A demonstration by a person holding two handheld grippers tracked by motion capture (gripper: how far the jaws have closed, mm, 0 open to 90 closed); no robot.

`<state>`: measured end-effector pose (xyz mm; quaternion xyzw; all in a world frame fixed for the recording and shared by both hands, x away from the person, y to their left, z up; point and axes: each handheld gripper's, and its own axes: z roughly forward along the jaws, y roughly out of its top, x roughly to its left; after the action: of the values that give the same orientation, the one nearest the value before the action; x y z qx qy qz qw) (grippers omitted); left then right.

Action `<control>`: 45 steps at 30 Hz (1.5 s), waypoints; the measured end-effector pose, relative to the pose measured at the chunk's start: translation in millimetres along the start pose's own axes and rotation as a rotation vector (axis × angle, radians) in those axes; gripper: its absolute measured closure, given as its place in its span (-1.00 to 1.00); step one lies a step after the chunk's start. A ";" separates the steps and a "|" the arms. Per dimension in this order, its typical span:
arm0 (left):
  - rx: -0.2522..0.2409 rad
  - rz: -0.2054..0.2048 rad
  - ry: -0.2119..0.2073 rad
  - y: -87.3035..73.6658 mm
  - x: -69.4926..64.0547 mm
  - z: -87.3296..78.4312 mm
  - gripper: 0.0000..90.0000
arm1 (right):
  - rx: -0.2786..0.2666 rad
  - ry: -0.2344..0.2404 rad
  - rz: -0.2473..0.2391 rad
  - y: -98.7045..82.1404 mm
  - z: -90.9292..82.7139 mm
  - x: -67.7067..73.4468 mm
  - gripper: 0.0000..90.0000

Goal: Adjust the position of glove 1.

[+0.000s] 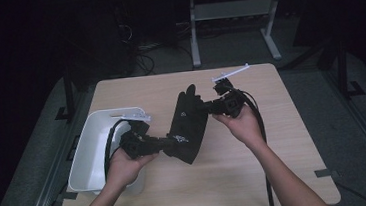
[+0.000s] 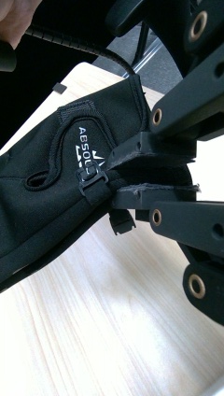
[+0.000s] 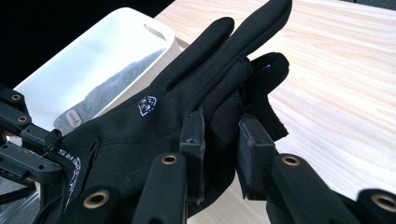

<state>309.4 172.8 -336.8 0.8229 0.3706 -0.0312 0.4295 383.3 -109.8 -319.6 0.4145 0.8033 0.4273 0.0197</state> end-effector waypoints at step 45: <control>-0.052 -0.040 0.048 -22.4 29.2 -57.3 0.78 | 0.012 0.057 -0.068 42.5 46.4 43.9 0.65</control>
<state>301.0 239.7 -326.9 0.8044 0.3976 -0.0104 0.4412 400.0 -36.3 -305.1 0.3748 0.8196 0.4333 0.0086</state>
